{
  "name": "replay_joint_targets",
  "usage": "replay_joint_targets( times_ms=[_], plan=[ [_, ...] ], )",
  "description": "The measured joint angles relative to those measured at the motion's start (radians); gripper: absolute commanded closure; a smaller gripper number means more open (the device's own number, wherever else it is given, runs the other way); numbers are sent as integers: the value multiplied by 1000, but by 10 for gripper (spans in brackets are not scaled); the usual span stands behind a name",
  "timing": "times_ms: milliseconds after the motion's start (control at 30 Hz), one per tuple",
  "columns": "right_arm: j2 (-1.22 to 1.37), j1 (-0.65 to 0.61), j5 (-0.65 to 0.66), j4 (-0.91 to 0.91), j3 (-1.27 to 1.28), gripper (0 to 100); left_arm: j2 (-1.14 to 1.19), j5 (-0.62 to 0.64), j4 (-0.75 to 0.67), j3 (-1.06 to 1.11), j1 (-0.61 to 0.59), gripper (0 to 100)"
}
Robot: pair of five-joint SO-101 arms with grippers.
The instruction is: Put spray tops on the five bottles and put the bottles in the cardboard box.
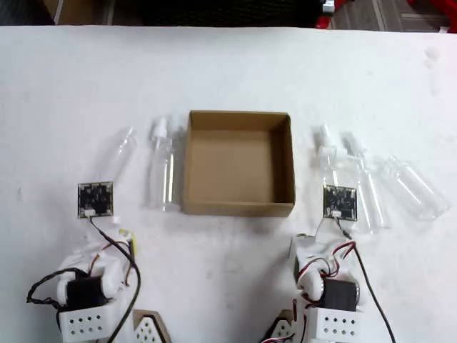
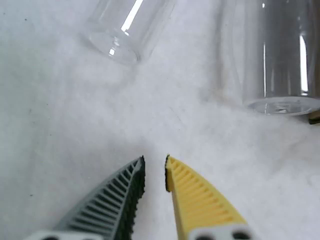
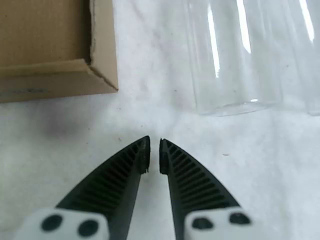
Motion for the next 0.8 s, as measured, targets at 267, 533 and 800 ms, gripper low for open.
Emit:
replay_joint_targets(
  times_ms=[267, 533, 800],
  plan=[
    [0, 0, 0, 0, 0, 981, 0, 0, 0, 0, 0, 924],
    [0, 0, 0, 0, 0, 981, 0, 0, 0, 0, 0, 926],
    [0, 0, 0, 0, 0, 979, 0, 0, 0, 0, 49, 924]
  ],
)
